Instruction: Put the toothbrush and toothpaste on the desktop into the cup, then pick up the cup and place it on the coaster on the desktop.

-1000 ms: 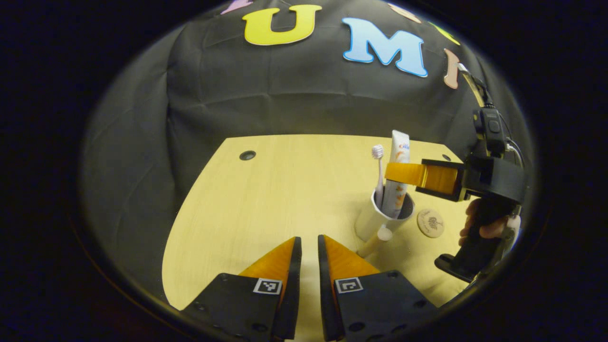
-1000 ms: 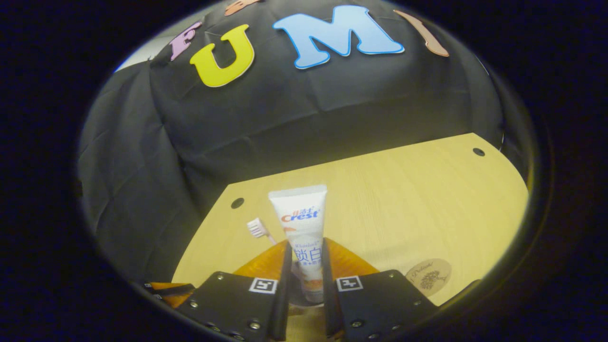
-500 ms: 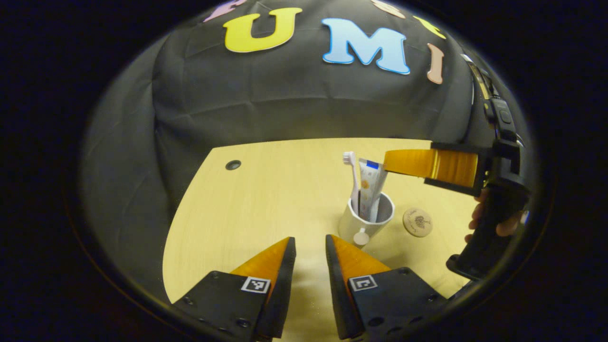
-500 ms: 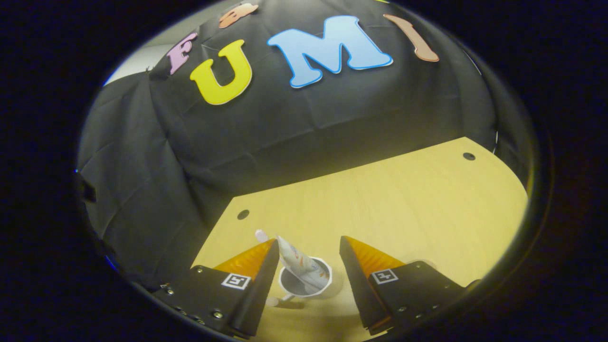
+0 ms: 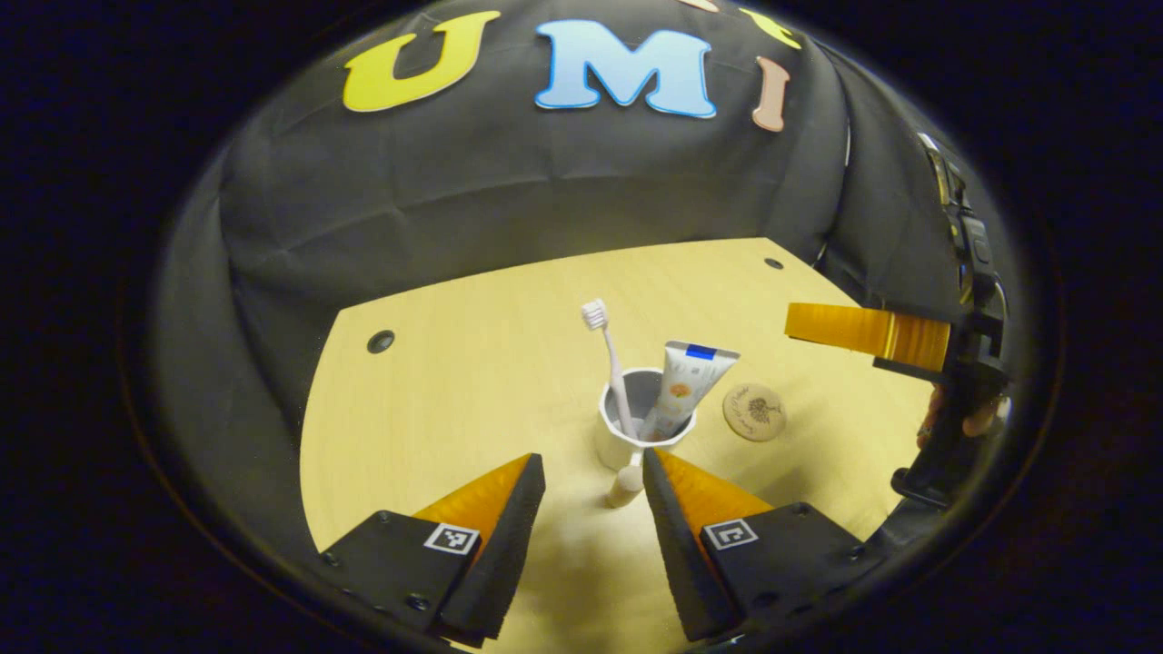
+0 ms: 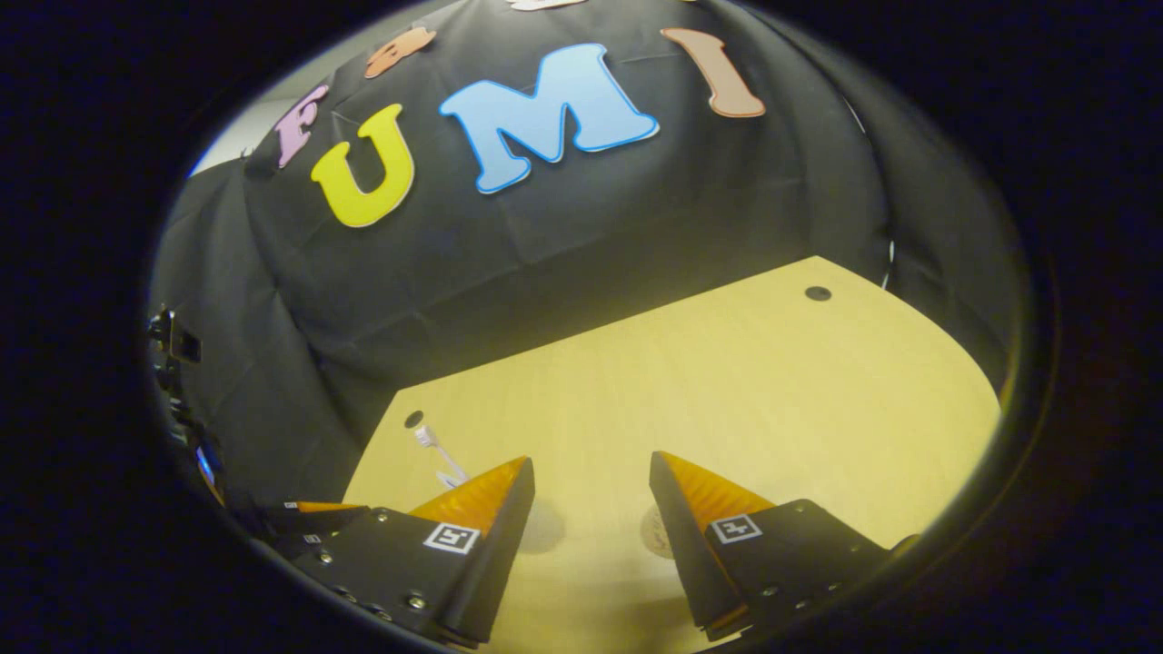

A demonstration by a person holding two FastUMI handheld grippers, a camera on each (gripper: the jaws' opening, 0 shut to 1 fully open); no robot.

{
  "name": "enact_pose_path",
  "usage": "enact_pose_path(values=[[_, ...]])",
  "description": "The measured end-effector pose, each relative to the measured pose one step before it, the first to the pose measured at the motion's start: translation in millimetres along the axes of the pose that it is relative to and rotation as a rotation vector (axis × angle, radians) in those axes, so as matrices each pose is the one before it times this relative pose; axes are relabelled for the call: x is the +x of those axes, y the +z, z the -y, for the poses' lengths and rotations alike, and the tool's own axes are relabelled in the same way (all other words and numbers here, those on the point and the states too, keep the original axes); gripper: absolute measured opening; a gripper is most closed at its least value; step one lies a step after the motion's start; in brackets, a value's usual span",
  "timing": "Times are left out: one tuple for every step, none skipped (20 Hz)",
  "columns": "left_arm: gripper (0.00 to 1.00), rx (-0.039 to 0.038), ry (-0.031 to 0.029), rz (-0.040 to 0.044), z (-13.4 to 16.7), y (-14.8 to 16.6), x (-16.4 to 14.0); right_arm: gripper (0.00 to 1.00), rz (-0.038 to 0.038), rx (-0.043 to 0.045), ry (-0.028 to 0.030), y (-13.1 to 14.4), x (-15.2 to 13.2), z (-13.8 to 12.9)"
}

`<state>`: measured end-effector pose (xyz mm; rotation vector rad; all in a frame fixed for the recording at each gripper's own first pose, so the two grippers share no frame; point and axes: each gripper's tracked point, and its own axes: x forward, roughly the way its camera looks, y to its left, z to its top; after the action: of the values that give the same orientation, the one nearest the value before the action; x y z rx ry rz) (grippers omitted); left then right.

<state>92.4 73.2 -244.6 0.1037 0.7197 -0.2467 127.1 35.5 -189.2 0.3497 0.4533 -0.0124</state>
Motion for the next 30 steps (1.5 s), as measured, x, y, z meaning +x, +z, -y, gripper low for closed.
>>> enact_pose_path(values=[[0.67, 0.01704, -0.0213, -0.02381, 4.61, -0.75, 2.74, 0.77, -0.00373, 0.01284, -0.0182, -1.93, -3.66, 10.55], [0.83, 0.01553, -0.02375, -0.02769, 4.81, -3.01, 5.82, 0.77, -0.0038, 0.01335, -0.01668, -2.39, -3.43, 9.97], [0.75, 0.01778, -0.02074, -0.03788, 4.73, -4.44, 5.52, 0.77, -0.00284, 0.01282, -0.01575, -0.75, -3.49, 8.87], [0.67, 0.02164, -0.01874, -0.03681, 3.35, -4.52, 6.83, 0.77, -0.00131, 0.01242, -0.016, -0.98, -3.03, 8.99], [0.68, 0.02445, -0.01212, -0.02902, 1.86, -2.16, 6.31, 0.77, 0.00198, 0.01106, -0.01288, 0.98, -2.73, 7.25], [0.68, 0.02519, -0.0079, -0.02532, 0.64, -0.15, 5.38, 0.77, 0.00173, 0.01021, -0.01289, 0.2, -2.16, 7.0], [0.76, 0.02852, -0.00494, -0.0203, -0.63, 1.0, 4.19, 0.77, 0.00228, 0.00841, -0.01025, 1.01, -2.47, 6.33], [0.75, 0.01807, -0.00252, -0.01496, -1.15, 0.43, 5.37, 0.77, 0.00052, 0.00694, -0.01107, 0.32, -1.3, 5.26], [0.82, 0.01317, -0.00657, -0.02166, -0.54, -0.91, 4.91, 0.77, -0.00005, 0.00708, -0.00898, 0.97, -1.6, 6.0], [0.75, 0.00715, -0.00571, -0.02016, 1.49, -0.25, 4.59, 0.77, -0.00117, 0.00776, -0.01077, -0.18, -1.18, 5.79], [0.75, 0.00144, -0.008, -0.02025, 1.91, -0.37, 3.89, 0.77, -0.00197, 0.00844, -0.00874, 0.98, -0.99, 5.52], [0.75, 0.00075, -0.00865, -0.01916, 0.01, -0.53, 5.74, 0.77, -0.00279, 0.00851, -0.00832, 0.1, -0.41, 5.18], [0.75, 0.00069, -0.00715, -0.01843, -0.3, -1.82, 5.51, 0.77, -0.00305, 0.00784, -0.00895, 0.15, 0.23, 5.38], [0.75, 0.0, -0.00728, -0.01958, 0.69, -1.94, 5.79, 0.77, -0.00137, 0.0071, -0.00941, -0.04, -0.23, 4.5], [0.76, 0.00189, -0.00342, -0.01664, -0.62, -0.59, 4.49, 0.77, -0.00236, 0.0052, -0.00908, 1.12, -0.43, 5.39], [0.76, -0.00059, -0.00343, -0.01447, 0.35, 0.63, 4.12, 0.77, -0.0038, 0.00419, -0.01005, 0.23, 0.13, 3.76], [0.83, -0.00073, -0.00705, -0.0137, 0.8, -0.72, 3.14, 0.77, -0.00307, 0.00458, -0.00849, 0.93, -0.23, 4.07], [0.83, 0.00388, -0.00293, -0.01188, -0.92, -1.27, 3.9, 0.77, -0.00456, 0.00474, -0.00756, -0.89, 0.25, 4.24], [0.75, 0.00428, -0.00119, -0.01339, -1.32, -1.73, 2.48, 0.77, -0.00535, 0.00501, -0.00625, 0.28, 0.6, 4.08], [0.84, 0.00768, -0.00394, -0.01128, 0.47, -1.08, 3.66, 0.77, -0.00511, 0.00499, -0.00521, -0.32, 2.21, 2.97], [0.77, 0.00429, 0.00342, -0.01014, -1.51, -0.75, 1.49, 0.77, -0.00636, 0.00552, -0.00559, -0.86, 1.31, 2.72], [0.78, 0.00466, 0.00339, -0.00525, -1.33, -1.04, -0.57, 0.77, -0.00791, 0.00583, -0.00158, -2.64, 0.24, 2.27], [0.78, 0.00502, -0.00156, -0.00445, -0.45, -0.64, 0.92, 0.77, -0.00719, 0.00479, -0.00188, -1.52, 0.06, 1.09], [0.8, -0.00155, -0.00595, -0.00992, 2.01, -0.51, -0.94, 0.77, -0.00858, 0.00206, -0.00171, -2.95, 1.46, 0.67], [0.87, -0.00284, -0.00087, -0.01042, 0.18, -1.96, -1.56, 0.77, -0.00823, 0.00042, 0.00007, -1.65, 0.13, -0.08], [0.75, 0.00016, 0.00123, -0.0082, -0.65, -1.39, -1.78, 0.77, -0.00671, -0.00154, 0.00067, -1.71, -1.05, -0.05], [0.7, 0.00071, -0.00409, -0.00785, 0.45, -2.48, -0.23, 0.77, -0.00459, -0.00228, -0.00008, -1.02, 0.56, -0.13], [0.53, -0.00444, 0.01686, 0.00743, -1.26, 2.82, 2.73, 0.77, -0.00439, -0.00086, 0.00126, -1.85, 0.71, -0.57], [0.35, 0.00821, -0.00135, -0.00779, 0.83, 0.91, -0.25, 0.77, -0.0034, 0.00018, 0.00184, -0.75, 0.15, -0.62], [0.41, 0.00924, 0.00465, -0.00102, 0.35, 1.32, -0.26, 0.77, -0.00509, 0.00035, 0.00163, -2.12, 0.29, -0.51]])
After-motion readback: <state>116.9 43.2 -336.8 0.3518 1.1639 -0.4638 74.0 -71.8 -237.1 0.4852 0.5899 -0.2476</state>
